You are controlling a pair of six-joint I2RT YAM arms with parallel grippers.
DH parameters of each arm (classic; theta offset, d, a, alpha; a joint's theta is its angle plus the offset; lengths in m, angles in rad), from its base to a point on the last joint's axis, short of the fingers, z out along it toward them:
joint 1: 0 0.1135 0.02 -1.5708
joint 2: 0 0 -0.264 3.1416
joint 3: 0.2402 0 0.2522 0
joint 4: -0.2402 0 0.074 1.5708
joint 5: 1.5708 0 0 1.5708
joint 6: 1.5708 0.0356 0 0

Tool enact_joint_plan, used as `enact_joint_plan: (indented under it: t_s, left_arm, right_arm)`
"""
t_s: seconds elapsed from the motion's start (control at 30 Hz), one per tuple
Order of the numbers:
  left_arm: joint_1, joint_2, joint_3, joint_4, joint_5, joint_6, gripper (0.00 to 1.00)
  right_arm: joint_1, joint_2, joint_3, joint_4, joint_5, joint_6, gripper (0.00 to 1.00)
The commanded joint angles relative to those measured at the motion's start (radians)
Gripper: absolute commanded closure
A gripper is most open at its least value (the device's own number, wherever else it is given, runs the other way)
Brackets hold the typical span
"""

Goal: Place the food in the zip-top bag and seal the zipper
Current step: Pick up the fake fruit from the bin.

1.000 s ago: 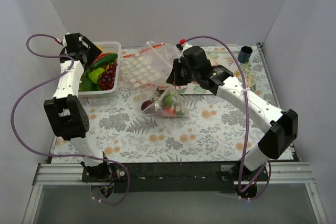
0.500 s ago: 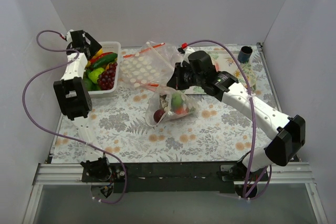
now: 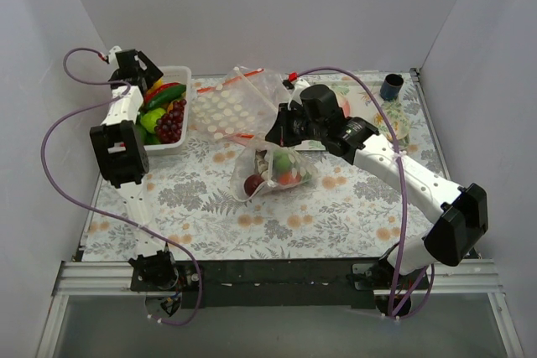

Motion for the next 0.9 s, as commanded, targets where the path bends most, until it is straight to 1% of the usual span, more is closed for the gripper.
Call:
enact_joint_plan:
  t_s: [0.0, 0.13, 0.2, 0.37, 0.5, 0.6, 0.73, 0.87]
  left_arm:
    - [0.007, -0.132, -0.072, 0.030, -0.088, 0.018, 0.02]
    - [0.007, -0.168, -0.046, 0.027, -0.127, 0.044, 0.02]
    - [0.007, -0.167, -0.002, -0.030, -0.153, 0.033, 0.02]
    - [0.007, -0.174, 0.008, -0.134, -0.213, -0.029, 0.05]
    - [0.007, -0.130, 0.072, -0.237, -0.220, -0.065, 0.07]
    - [0.005, -0.098, 0.124, -0.297, -0.236, -0.062, 0.07]
    - [0.007, -0.085, 0.152, -0.318, -0.297, -0.011, 0.07]
    - [0.009, -0.024, 0.247, -0.399, -0.335, 0.018, 0.07]
  right_arm:
    - [-0.002, -0.026, -0.013, 0.063, -0.016, -0.018, 0.99]
    - [0.000, -0.021, -0.027, 0.077, -0.024, -0.011, 0.99]
    - [-0.002, -0.021, -0.032, 0.083, -0.025, -0.010, 0.99]
    - [-0.002, -0.014, -0.039, 0.094, -0.030, -0.007, 0.99]
    - [0.000, -0.015, -0.056, 0.106, -0.037, -0.002, 0.99]
    - [0.000, -0.017, -0.067, 0.112, -0.042, -0.001, 0.99]
    - [0.000, -0.020, -0.082, 0.115, -0.045, -0.005, 0.99]
    - [-0.003, -0.021, -0.088, 0.118, -0.054, -0.008, 0.99]
